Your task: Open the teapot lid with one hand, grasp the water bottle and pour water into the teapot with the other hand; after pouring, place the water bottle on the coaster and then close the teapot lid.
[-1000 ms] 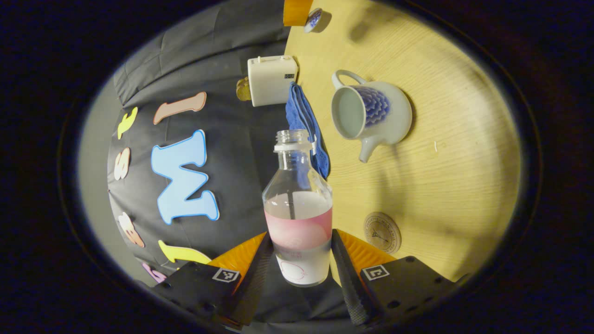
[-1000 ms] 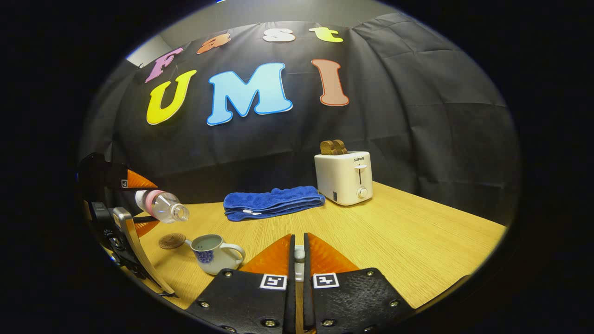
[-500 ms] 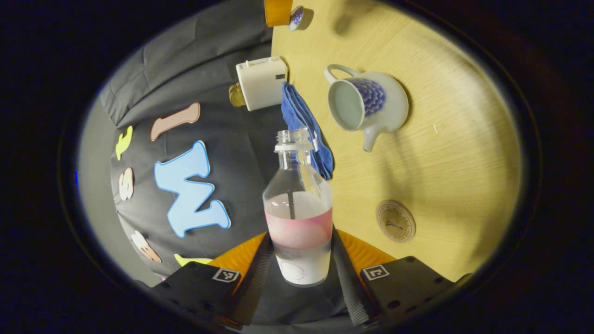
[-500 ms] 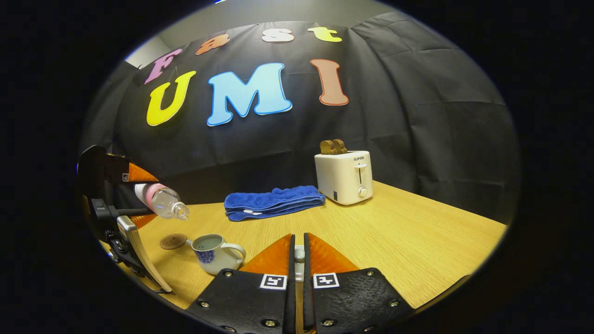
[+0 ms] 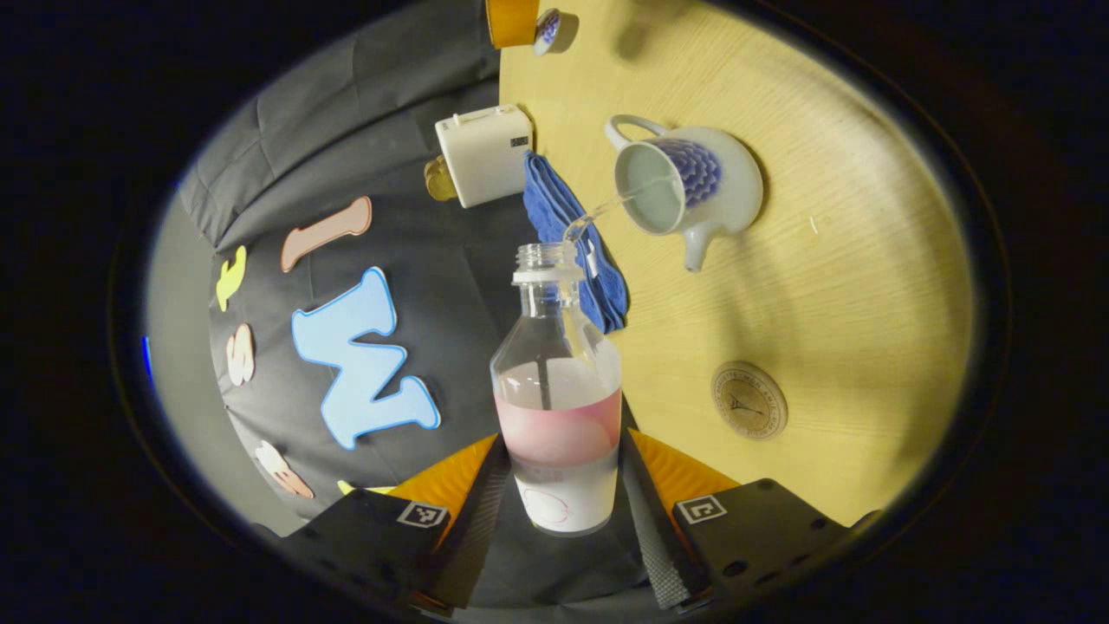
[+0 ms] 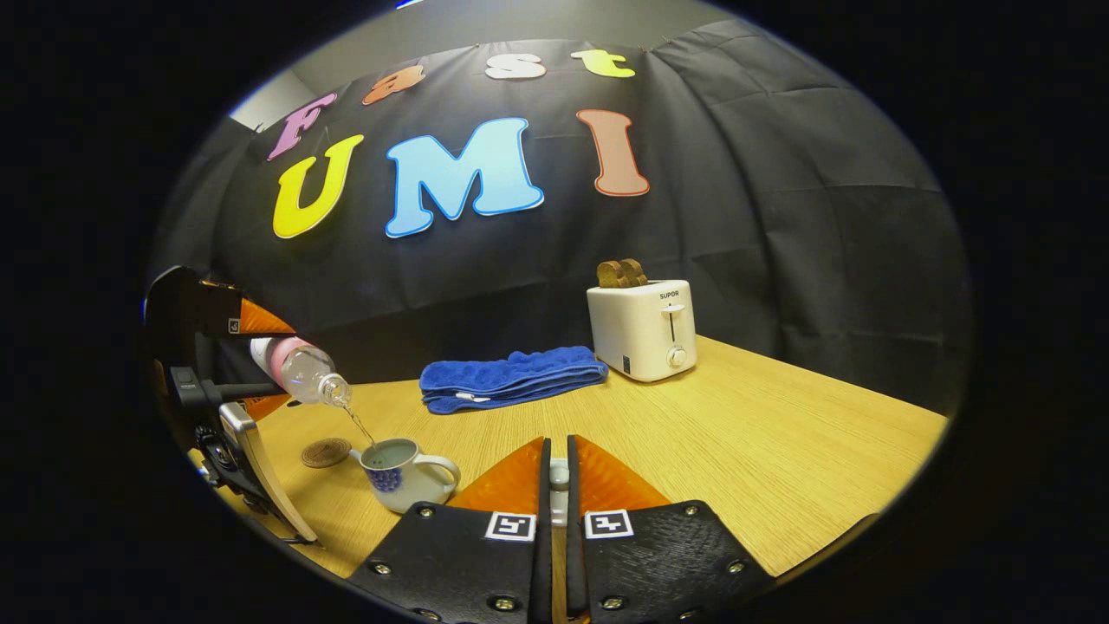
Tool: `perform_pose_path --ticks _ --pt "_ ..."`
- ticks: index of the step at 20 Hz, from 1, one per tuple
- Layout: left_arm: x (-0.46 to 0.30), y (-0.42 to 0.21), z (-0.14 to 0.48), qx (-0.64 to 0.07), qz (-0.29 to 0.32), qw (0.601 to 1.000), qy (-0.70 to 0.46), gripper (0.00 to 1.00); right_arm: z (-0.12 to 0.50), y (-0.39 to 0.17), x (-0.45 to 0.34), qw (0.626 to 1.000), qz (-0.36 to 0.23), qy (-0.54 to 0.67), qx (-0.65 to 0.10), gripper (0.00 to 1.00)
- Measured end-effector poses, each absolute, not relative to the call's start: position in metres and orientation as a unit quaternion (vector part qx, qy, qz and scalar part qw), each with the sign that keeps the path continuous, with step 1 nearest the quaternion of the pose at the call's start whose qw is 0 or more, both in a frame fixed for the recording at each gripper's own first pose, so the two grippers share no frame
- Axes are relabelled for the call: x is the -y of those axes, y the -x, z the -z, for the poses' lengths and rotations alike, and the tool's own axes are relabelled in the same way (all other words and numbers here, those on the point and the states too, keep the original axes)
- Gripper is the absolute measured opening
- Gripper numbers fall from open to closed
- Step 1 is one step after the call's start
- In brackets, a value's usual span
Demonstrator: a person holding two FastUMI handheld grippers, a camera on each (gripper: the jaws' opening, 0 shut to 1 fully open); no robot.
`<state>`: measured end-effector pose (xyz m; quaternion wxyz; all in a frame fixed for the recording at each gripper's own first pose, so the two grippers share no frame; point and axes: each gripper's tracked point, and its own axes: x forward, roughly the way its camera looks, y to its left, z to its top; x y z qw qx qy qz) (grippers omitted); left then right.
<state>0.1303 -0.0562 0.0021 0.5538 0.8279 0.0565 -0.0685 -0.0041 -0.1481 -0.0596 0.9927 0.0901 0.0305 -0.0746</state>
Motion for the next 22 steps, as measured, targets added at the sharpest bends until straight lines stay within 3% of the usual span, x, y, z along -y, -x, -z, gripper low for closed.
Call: perform_pose_path --ticks 22 --pt "0.065 -0.13 -0.024 -0.048 0.055 0.524 -0.848 0.87 0.063 0.004 0.148 0.992 0.071 -0.098 -0.035 0.06"
